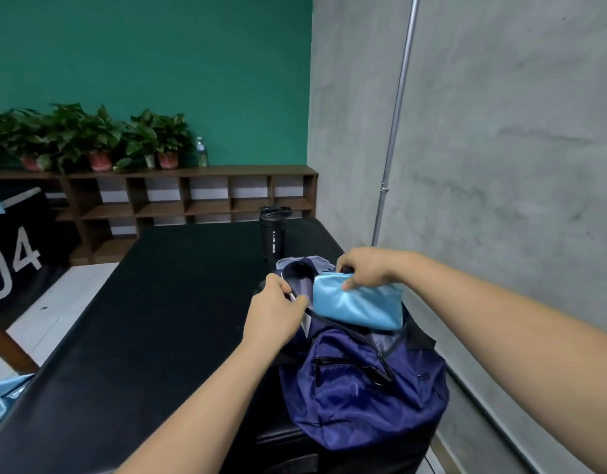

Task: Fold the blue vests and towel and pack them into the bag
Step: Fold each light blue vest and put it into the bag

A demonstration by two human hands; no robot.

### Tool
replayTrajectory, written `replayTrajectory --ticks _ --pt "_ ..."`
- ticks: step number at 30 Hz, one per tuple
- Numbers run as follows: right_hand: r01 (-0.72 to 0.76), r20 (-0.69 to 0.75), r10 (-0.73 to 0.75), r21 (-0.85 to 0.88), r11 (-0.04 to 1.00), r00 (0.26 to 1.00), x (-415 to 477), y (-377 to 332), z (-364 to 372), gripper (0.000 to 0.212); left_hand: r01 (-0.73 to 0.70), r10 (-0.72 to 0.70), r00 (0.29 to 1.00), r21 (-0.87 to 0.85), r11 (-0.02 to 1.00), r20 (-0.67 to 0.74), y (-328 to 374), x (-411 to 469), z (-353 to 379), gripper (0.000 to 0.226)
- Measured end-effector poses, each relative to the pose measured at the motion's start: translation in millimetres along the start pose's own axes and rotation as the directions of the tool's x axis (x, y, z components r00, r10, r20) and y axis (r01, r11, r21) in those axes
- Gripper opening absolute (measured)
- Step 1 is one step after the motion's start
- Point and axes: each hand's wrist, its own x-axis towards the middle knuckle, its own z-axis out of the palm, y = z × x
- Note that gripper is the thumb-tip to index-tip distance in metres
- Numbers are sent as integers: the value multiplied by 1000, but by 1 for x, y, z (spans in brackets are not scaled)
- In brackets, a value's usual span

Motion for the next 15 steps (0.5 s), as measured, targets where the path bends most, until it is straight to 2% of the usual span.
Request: replayTrajectory --ticks 5,8,10,15 --pt "2 161 -2 0 1000 987 23 -2 11 43 -3 3 1000 91 996 8 -20 3 -5 25" --pt "-16 210 17 -8 1000 978 42 -2 30 49 -8 2 999 170 985 36 -26 3 -6 22" --pt "-16 174 21 -25 1000 984 49 -5 47 49 -26 10 997 220 975 71 -28 3 -5 22" --pt "30 -74 -38 -102 994 997 51 -3 79 42 -156 107 984 408 900 139 -32 4 1 26"
